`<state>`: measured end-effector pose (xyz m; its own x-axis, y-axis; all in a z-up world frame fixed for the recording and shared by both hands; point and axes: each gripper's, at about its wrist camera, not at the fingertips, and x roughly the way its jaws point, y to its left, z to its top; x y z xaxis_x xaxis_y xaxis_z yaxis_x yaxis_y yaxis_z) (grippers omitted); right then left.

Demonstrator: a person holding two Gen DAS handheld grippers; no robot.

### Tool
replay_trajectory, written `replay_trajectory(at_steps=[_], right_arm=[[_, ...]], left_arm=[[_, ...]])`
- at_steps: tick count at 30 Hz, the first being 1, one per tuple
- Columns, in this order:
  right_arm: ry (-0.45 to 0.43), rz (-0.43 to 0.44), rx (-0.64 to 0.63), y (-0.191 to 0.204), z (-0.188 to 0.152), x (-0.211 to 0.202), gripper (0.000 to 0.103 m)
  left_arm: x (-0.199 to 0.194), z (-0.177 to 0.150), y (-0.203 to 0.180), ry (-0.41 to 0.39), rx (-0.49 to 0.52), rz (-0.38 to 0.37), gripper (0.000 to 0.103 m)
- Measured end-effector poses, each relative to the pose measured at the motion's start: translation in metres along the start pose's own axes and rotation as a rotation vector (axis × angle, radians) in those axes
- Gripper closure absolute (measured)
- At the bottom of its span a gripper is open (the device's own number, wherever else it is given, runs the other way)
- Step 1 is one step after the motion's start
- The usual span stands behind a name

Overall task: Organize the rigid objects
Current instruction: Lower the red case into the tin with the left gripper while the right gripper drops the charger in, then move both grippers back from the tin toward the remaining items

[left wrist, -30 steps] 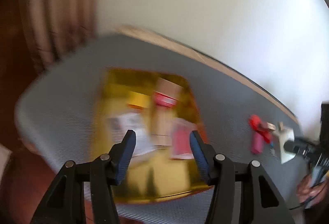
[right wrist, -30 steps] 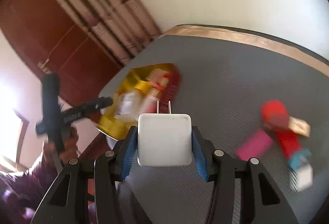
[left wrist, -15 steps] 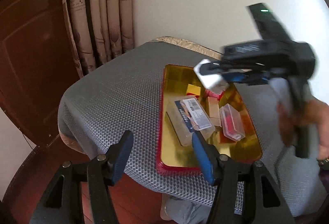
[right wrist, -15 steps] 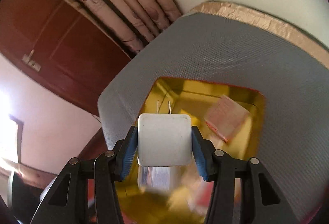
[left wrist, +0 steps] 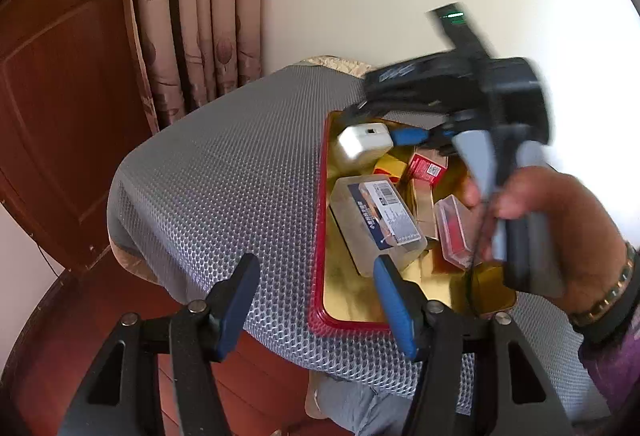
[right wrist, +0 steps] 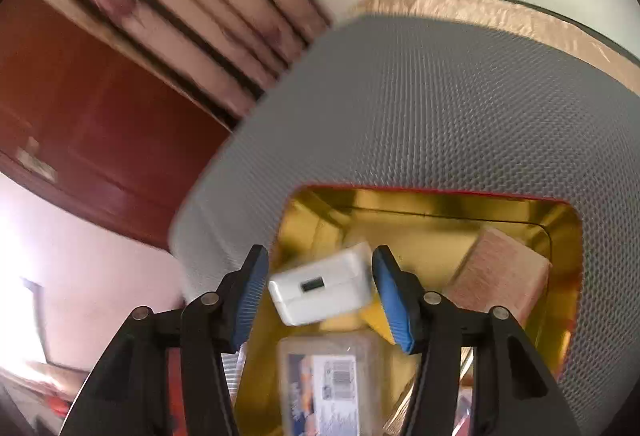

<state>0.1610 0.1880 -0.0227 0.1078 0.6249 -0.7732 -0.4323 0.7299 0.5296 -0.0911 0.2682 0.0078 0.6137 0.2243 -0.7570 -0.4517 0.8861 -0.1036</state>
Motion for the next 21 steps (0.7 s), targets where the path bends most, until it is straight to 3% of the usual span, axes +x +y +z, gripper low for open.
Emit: replay_trajectory(at_steps=[3,7,10,12,17,21], right_arm=[[-0.091,0.113,0.021,-0.008,-0.011,-0.047,0.044],[-0.213,0.044,-0.055,-0.022,-0.07,-0.144,0.028],[-0.306,-0.157,-0.091,-0.051,-0.127,-0.218,0.022],[-0.348,-0.318,-0.05,-0.094,-0.171,-0.264,0.015],[-0.325,-0.74,0.073,-0.193,-0.255,-0.339,0.013],[-0.345,-0.82,0.164,-0.24,-0.299,-0.37,0.013]], left_arm=[[0.001,-0.002,-0.002,0.006,0.009,0.004,0.042],[-0.004,-0.006,-0.01,-0.014,0.039,0.01,0.042],[-0.012,-0.01,-0.023,-0.042,0.089,0.007,0.042],[-0.019,-0.015,-0.036,-0.062,0.13,-0.025,0.042],[-0.032,-0.031,-0.093,-0.056,0.288,-0.165,0.042],[-0.024,-0.04,-0.154,0.018,0.416,-0.299,0.042]])
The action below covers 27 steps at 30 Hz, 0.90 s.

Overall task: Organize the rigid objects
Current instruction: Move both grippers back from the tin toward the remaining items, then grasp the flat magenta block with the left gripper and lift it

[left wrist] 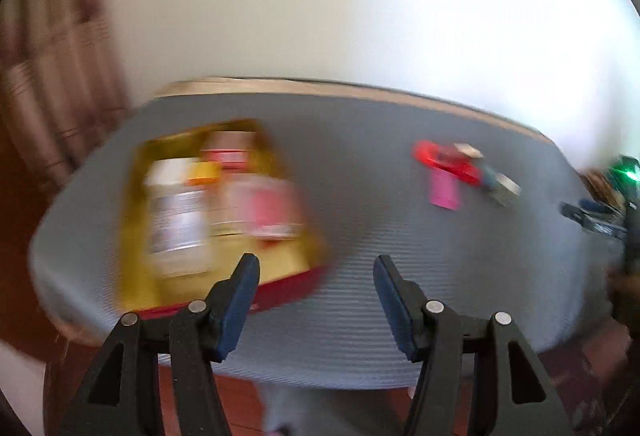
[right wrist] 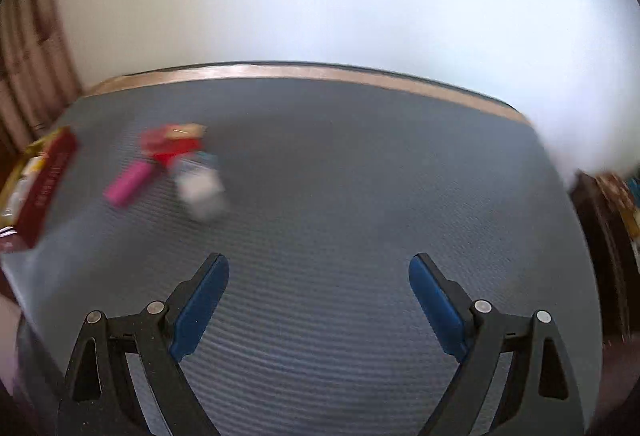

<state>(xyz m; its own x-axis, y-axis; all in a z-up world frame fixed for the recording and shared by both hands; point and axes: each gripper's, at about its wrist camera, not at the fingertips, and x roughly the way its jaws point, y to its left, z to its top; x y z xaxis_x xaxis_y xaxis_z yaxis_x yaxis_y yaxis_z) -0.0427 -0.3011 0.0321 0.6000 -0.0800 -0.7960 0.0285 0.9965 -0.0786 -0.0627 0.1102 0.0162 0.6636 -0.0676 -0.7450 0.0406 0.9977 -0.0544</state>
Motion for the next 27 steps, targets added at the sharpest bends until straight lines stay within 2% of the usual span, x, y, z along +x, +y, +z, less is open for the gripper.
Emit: replay_trajectory(at_steps=[5,10,12,16,24,25,26,27], right_arm=[[-0.034,0.075,0.095,-0.019,-0.014,0.009,0.012],[-0.043,0.116,0.092,-0.027,-0.024,0.019,0.009],[-0.056,0.137,0.093,-0.028,-0.025,0.021,0.001],[-0.069,0.174,0.092,-0.032,-0.026,0.019,0.001],[-0.049,0.22,0.088,-0.031,-0.024,0.028,0.001],[-0.048,0.221,0.09,-0.026,-0.021,0.029,0.001],[-0.047,0.223,0.092,-0.026,-0.021,0.03,0.001],[-0.044,0.222,0.094,-0.025,-0.02,0.031,0.001]], left_arm=[[0.054,0.041,-0.067,0.058,0.135,-0.089,0.042],[0.114,0.08,-0.103,0.135,0.196,-0.142,0.042],[0.137,0.088,-0.115,0.181,0.202,-0.144,0.042],[0.174,0.096,-0.132,0.234,0.255,-0.119,0.042],[0.211,0.089,-0.144,0.29,0.308,-0.094,0.043],[0.209,0.089,-0.141,0.267,0.28,-0.109,0.064],[0.209,0.089,-0.139,0.267,0.254,-0.14,0.073],[0.209,0.09,-0.138,0.251,0.256,-0.136,0.073]])
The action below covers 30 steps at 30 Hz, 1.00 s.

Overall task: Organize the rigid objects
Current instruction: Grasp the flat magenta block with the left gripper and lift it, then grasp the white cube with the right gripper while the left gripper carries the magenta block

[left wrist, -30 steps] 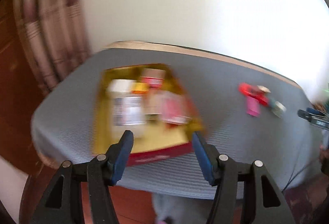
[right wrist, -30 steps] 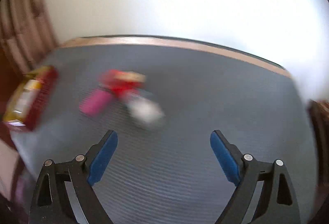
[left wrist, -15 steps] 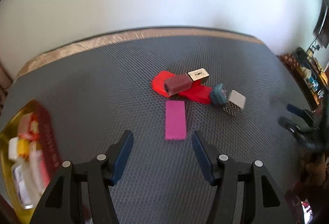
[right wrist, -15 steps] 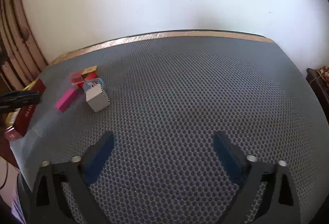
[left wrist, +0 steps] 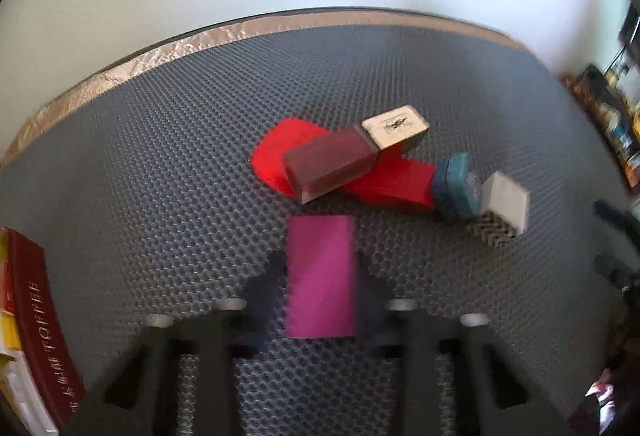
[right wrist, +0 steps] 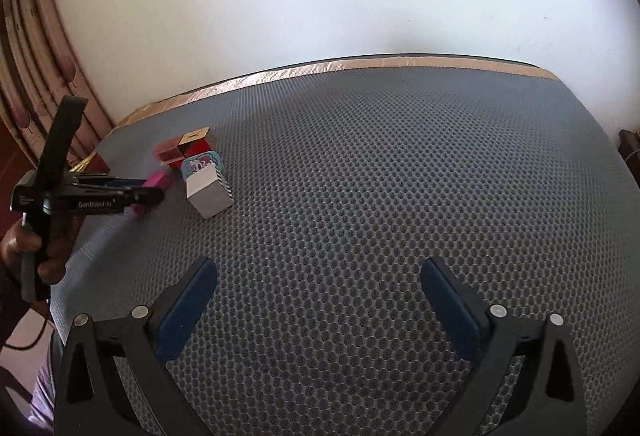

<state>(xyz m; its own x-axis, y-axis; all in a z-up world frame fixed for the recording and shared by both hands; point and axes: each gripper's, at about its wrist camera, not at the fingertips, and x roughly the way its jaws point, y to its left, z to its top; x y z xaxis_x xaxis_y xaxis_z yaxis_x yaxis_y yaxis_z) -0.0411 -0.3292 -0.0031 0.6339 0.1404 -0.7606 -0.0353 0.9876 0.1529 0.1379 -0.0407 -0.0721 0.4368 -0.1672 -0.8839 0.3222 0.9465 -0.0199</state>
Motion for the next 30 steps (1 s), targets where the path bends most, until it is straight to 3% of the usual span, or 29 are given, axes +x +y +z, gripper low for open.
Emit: replay_trajectory(at_steps=[3,8,13,20,22,26,27,29,30], right_arm=[[0.013,-0.001,0.007,0.0,0.0,0.003,0.001],[0.012,0.002,-0.008,0.006,0.004,0.005,0.001],[0.017,0.12,-0.137,0.041,0.019,0.006,0.001],[0.053,0.146,-0.277,0.079,0.047,0.044,0.006],[0.076,0.162,-0.299,0.086,0.054,0.055,0.02],[0.106,0.133,-0.347,0.097,0.059,0.075,0.023],[0.111,0.133,-0.355,0.099,0.059,0.078,0.028],[0.136,0.105,-0.377,0.102,0.058,0.085,0.05],[0.155,0.1,-0.378,0.102,0.057,0.089,0.071]], left_arm=[[-0.002,-0.005,-0.001,-0.006,-0.018,0.014,0.073],[-0.033,-0.028,-0.006,-0.048,-0.063,-0.026,0.073],[-0.073,-0.053,-0.005,-0.086,-0.12,-0.064,0.073],[-0.118,-0.086,0.006,-0.118,-0.183,-0.078,0.073],[-0.132,-0.095,0.01,-0.127,-0.206,-0.074,0.073],[-0.163,-0.112,0.033,-0.15,-0.268,-0.049,0.073],[-0.171,-0.117,0.041,-0.158,-0.289,-0.041,0.073],[-0.186,-0.125,0.057,-0.17,-0.318,-0.019,0.073],[-0.192,-0.13,0.066,-0.178,-0.333,0.004,0.073]])
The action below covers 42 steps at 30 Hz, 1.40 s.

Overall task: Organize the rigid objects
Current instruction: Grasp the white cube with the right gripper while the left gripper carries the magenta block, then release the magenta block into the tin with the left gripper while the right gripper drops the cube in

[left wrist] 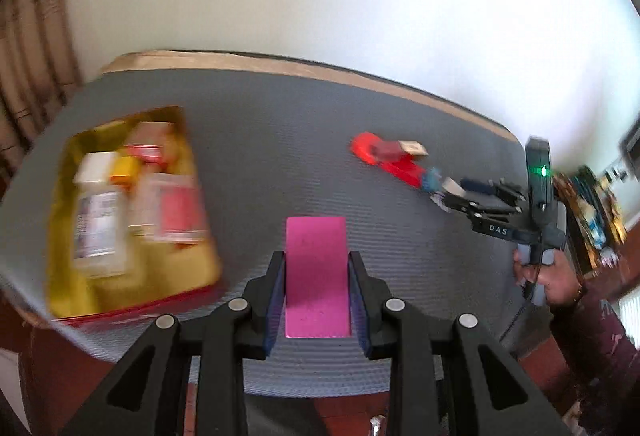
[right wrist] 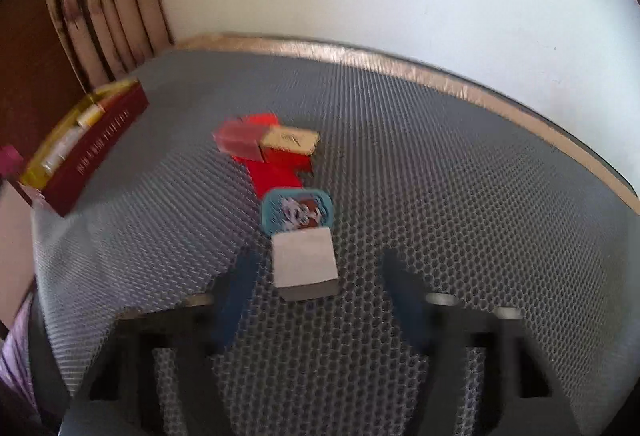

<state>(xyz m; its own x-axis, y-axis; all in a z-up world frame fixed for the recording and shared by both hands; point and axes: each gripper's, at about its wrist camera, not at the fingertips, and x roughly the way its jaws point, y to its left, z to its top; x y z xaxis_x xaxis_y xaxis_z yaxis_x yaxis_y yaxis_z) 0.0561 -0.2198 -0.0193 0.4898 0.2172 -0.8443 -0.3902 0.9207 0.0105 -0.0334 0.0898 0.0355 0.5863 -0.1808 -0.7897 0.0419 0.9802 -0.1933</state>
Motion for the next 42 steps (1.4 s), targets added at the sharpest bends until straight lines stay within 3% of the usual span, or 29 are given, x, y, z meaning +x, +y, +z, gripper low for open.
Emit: replay_trajectory(at_steps=[1,7,12,19,30,33,36,38,42], right_arm=[[0.01,0.007,0.003,0.001,0.0,0.002,0.075],[0.014,0.012,0.015,0.009,-0.009,-0.008,0.075],[-0.044,0.058,0.095,0.009,-0.018,-0.044,0.075],[-0.072,0.1,0.133,0.018,-0.024,-0.073,0.075],[-0.066,0.134,0.107,0.045,-0.014,-0.073,0.075],[-0.069,0.159,0.096,0.056,-0.007,-0.075,0.075],[-0.084,0.203,0.072,0.076,0.006,-0.079,0.075],[-0.094,0.245,0.049,0.094,0.019,-0.081,0.075],[-0.097,0.352,-0.018,0.149,0.053,-0.075,0.075]], left_arm=[[-0.009,0.0,0.011,-0.013,-0.016,0.028,0.073],[-0.044,-0.005,0.087,-0.032,-0.113,0.195,0.073],[-0.045,-0.008,0.128,0.013,-0.133,0.255,0.073],[-0.006,-0.005,0.13,0.054,-0.118,0.201,0.073],[0.045,0.003,0.117,0.119,-0.092,0.167,0.07],[0.043,0.0,0.117,0.097,-0.092,0.183,0.063],[0.027,-0.003,0.12,0.068,-0.124,0.168,0.062],[-0.003,-0.01,0.123,-0.034,-0.164,0.196,0.062],[-0.05,-0.033,0.126,-0.175,-0.182,0.382,0.052]])
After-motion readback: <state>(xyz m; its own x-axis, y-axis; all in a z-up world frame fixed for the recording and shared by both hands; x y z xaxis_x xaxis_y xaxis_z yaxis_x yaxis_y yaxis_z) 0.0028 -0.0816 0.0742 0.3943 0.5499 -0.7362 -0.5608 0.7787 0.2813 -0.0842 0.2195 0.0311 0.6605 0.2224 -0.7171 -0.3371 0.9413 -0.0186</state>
